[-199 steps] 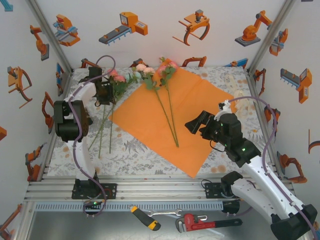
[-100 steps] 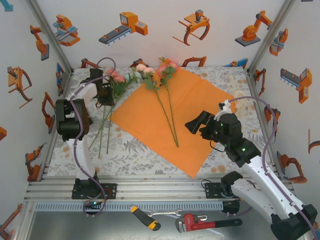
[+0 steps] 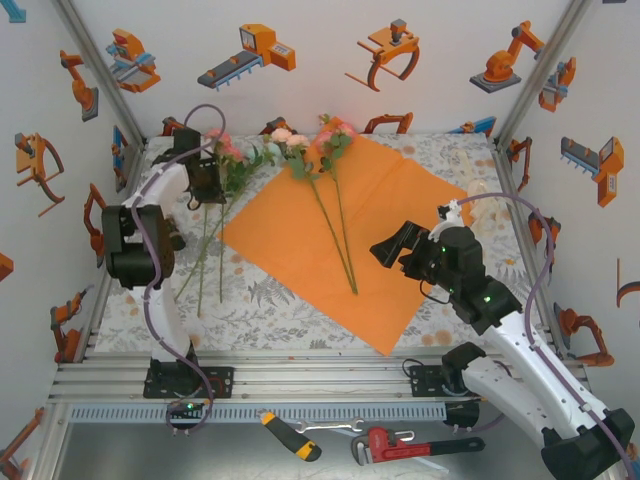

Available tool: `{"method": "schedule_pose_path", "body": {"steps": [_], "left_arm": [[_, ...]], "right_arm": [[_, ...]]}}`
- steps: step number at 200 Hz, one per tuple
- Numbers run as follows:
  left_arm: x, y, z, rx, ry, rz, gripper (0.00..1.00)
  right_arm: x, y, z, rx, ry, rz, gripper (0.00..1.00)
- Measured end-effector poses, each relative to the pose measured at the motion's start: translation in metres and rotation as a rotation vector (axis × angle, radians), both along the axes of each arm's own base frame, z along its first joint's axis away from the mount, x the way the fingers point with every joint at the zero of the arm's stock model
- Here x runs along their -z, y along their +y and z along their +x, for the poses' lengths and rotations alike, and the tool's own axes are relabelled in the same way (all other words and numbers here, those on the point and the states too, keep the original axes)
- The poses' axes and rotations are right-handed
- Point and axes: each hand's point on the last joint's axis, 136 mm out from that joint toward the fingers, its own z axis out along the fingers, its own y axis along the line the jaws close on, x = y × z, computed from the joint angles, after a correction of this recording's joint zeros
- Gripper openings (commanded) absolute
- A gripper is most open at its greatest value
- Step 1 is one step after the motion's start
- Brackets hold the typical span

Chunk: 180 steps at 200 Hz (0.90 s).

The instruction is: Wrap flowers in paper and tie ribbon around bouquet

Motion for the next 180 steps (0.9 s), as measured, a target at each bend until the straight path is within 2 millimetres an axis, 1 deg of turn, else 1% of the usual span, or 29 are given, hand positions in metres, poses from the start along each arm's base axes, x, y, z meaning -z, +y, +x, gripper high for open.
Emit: {"method": "schedule_pose_path", "body": {"steps": [17, 26, 43, 51, 63, 76, 79, 83, 88, 90, 91, 95, 100, 106, 107, 110, 113, 122, 123, 125, 129, 131, 132, 135, 138, 147, 158, 167, 180], "left_arm": [[-0.041, -0.003, -0.003, -0.022, -0.076, -0.042, 0.00], [-0.066, -0.009, -0.005, -0.031, -0.127, -0.092, 0.00], [-0.099, -0.023, -0.011, -0.049, -0.201, -0.199, 0.00], [-0.110, -0.035, -0.014, -0.051, -0.225, -0.252, 0.00], [-0.123, -0.062, -0.014, -0.046, -0.249, -0.332, 0.00], [-0.130, -0.108, -0.013, -0.016, -0.262, -0.427, 0.00], [-0.131, -0.117, -0.014, -0.007, -0.262, -0.444, 0.00], [-0.130, -0.137, -0.014, 0.011, -0.256, -0.477, 0.00], [-0.128, -0.155, -0.014, 0.031, -0.248, -0.502, 0.00], [-0.127, -0.168, -0.015, 0.045, -0.240, -0.519, 0.00], [-0.127, -0.168, -0.015, 0.045, -0.240, -0.519, 0.00], [-0.123, -0.188, -0.015, 0.068, -0.226, -0.537, 0.00], [-0.122, -0.206, -0.014, 0.089, -0.219, -0.556, 0.00], [-0.117, -0.237, -0.011, 0.128, -0.204, -0.572, 0.00], [-0.117, -0.237, -0.011, 0.128, -0.204, -0.572, 0.00], [-0.113, -0.249, -0.009, 0.141, -0.199, -0.574, 0.00], [-0.111, -0.268, -0.010, 0.170, -0.190, -0.579, 0.00], [-0.101, -0.303, -0.008, 0.215, -0.175, -0.574, 0.00], [-0.099, -0.311, -0.008, 0.227, -0.171, -0.570, 0.00], [-0.098, -0.314, -0.009, 0.232, -0.170, -0.570, 0.00], [-0.092, -0.332, -0.007, 0.257, -0.170, -0.559, 0.00], [-0.092, -0.334, -0.008, 0.261, -0.169, -0.558, 0.00], [-0.091, -0.343, -0.008, 0.273, -0.171, -0.554, 0.00], [-0.089, -0.347, -0.007, 0.279, -0.173, -0.549, 0.00], [-0.084, -0.360, -0.009, 0.299, -0.170, -0.540, 0.00], [-0.074, -0.383, -0.012, 0.333, -0.166, -0.520, 0.00], [-0.063, -0.403, -0.016, 0.358, -0.155, -0.503, 0.00], [-0.054, -0.413, -0.017, 0.366, -0.146, -0.497, 0.00], [-0.042, -0.416, -0.013, 0.353, -0.138, -0.490, 0.00]], "right_arm": [[0.002, 0.000, 0.001, 0.000, 0.005, -0.003, 0.87], [0.003, 0.001, 0.001, 0.000, 0.009, -0.005, 0.87], [0.004, 0.001, 0.002, 0.000, 0.014, -0.008, 0.87], [0.005, 0.001, 0.003, 0.000, 0.014, -0.008, 0.87], [0.006, 0.002, 0.003, 0.000, 0.017, -0.010, 0.87], [0.007, 0.002, 0.004, 0.000, 0.021, -0.011, 0.87], [0.007, 0.002, 0.004, 0.000, 0.022, -0.012, 0.87], [0.008, 0.002, 0.004, 0.000, 0.023, -0.012, 0.87], [0.008, 0.002, 0.004, 0.000, 0.025, -0.013, 0.87], [0.008, 0.002, 0.004, 0.000, 0.024, -0.013, 0.87], [0.008, 0.002, 0.004, 0.000, 0.024, -0.013, 0.87], [0.008, 0.002, 0.004, 0.000, 0.025, -0.014, 0.87], [0.008, 0.002, 0.004, 0.000, 0.026, -0.014, 0.87], [0.008, 0.001, 0.003, 0.000, 0.027, -0.015, 0.87], [0.008, 0.001, 0.003, 0.000, 0.027, -0.015, 0.87], [0.008, 0.001, 0.002, 0.001, 0.026, -0.014, 0.87], [0.008, 0.001, 0.002, 0.001, 0.026, -0.014, 0.87], [0.006, -0.001, 0.000, 0.003, 0.022, -0.014, 0.87], [0.006, -0.001, -0.001, 0.004, 0.022, -0.015, 0.87], [0.006, -0.001, -0.001, 0.004, 0.021, -0.014, 0.87], [0.004, -0.003, -0.003, 0.007, 0.017, -0.014, 0.87], [0.004, -0.003, -0.003, 0.007, 0.017, -0.014, 0.87], [0.004, -0.004, -0.004, 0.007, 0.016, -0.014, 0.87], [0.003, -0.004, -0.005, 0.008, 0.015, -0.013, 0.87], [0.002, -0.005, -0.006, 0.010, 0.011, -0.013, 0.87], [0.000, -0.009, -0.009, 0.017, 0.005, -0.014, 0.87], [-0.004, -0.013, -0.013, 0.027, -0.010, -0.014, 0.87], [-0.005, -0.016, -0.016, 0.033, -0.015, -0.015, 0.87], [-0.006, -0.019, -0.019, 0.040, -0.018, -0.017, 0.87]]}}
